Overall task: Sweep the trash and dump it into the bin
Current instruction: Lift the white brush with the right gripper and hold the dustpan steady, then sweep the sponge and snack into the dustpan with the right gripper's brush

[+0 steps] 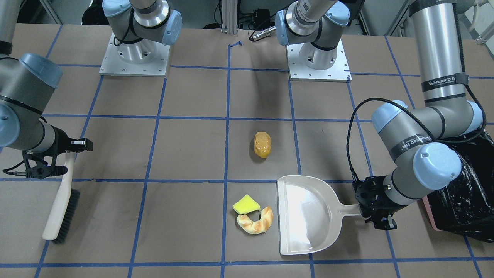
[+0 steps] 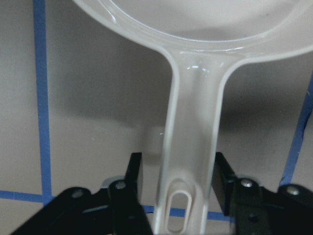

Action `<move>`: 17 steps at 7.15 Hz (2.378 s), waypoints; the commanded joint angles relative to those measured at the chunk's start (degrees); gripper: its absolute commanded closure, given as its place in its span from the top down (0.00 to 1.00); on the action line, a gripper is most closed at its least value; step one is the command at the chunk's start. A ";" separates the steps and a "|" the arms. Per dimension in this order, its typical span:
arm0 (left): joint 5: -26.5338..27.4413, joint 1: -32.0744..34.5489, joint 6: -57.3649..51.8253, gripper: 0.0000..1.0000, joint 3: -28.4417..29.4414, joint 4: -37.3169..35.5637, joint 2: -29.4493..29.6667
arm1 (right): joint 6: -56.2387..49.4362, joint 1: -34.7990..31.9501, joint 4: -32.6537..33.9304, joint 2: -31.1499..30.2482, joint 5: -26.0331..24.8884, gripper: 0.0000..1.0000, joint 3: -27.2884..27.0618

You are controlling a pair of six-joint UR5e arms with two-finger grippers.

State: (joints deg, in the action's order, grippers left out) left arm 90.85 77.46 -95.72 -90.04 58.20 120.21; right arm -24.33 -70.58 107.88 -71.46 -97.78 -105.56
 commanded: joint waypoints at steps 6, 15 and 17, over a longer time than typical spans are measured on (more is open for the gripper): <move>-0.06 0.76 0.27 0.21 -0.14 0.07 -0.33 | -0.28 0.09 0.67 0.71 0.49 0.75 -0.08; 0.11 1.72 1.77 0.11 -0.40 0.07 -0.16 | 7.60 -4.27 -0.37 -2.72 2.60 0.00 6.15; 0.11 1.72 1.86 0.11 -0.49 0.16 -0.16 | 22.05 -17.59 -1.00 -2.55 -3.17 0.00 6.25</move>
State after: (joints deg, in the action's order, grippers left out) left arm 90.97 79.19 -93.90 -90.50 58.29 120.05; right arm -10.73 -80.57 107.49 -74.02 -97.82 -99.55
